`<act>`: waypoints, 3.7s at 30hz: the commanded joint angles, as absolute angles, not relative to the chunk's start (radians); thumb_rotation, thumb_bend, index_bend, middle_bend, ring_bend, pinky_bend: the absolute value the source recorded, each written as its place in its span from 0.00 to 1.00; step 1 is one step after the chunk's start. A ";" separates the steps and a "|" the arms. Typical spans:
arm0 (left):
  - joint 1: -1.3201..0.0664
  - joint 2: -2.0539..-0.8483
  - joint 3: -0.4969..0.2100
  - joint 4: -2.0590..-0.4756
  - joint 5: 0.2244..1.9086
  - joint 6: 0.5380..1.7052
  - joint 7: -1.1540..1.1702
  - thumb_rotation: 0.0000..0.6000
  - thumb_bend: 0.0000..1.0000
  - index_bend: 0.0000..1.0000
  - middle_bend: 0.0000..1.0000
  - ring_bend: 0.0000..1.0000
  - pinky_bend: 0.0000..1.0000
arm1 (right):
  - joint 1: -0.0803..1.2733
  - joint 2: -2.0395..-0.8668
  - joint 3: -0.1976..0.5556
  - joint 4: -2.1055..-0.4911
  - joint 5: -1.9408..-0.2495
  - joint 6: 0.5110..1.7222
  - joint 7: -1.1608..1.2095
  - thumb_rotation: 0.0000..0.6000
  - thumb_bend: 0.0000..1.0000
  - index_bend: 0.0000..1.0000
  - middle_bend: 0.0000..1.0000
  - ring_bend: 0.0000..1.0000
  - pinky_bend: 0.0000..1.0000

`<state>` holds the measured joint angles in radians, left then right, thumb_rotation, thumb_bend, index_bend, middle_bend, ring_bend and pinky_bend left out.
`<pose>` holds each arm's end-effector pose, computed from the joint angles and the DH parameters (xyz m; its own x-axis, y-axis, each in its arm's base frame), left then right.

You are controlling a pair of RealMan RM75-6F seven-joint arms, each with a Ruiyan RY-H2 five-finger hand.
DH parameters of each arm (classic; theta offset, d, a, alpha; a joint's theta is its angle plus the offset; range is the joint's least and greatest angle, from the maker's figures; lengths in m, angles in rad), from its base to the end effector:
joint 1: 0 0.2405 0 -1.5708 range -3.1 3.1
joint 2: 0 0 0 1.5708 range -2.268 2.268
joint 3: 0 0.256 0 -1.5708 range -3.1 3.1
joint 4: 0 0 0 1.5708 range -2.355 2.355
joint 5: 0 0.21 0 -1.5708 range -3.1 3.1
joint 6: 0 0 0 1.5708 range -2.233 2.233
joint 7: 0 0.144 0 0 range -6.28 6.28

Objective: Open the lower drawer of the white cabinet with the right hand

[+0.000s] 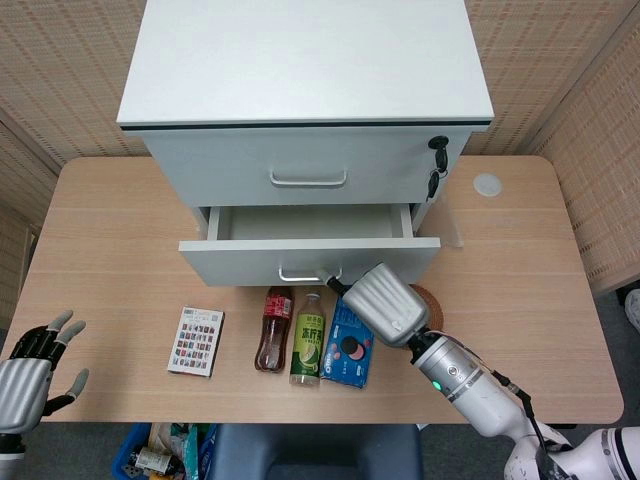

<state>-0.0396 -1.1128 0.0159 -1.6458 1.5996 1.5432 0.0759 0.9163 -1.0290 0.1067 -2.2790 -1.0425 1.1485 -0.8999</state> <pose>-0.3009 0.1525 0.1516 0.4446 0.0236 0.8954 0.8944 -0.0663 -0.4423 -0.0315 -0.2696 0.1078 0.7095 0.0581 0.7023 -0.5288 -0.6148 0.5851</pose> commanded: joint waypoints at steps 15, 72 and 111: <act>-0.032 -1.115 0.019 -1.636 1.598 1.548 0.066 1.00 0.34 0.17 0.10 0.16 0.15 | 0.893 -1.023 0.079 -2.332 -1.077 1.161 -0.947 1.00 0.66 0.16 0.87 0.95 0.97; -0.052 -1.116 0.021 -1.626 1.625 1.535 0.053 1.00 0.34 0.16 0.10 0.16 0.15 | 0.643 -1.019 -0.018 -2.356 -1.500 1.172 -0.901 1.00 0.66 0.16 0.87 0.95 0.97; -0.075 -1.135 -0.005 -1.625 1.600 1.521 0.070 1.00 0.34 0.16 0.10 0.16 0.15 | 0.078 -0.780 -0.139 -2.059 -1.723 1.685 -0.410 1.00 0.62 0.16 0.66 0.69 0.81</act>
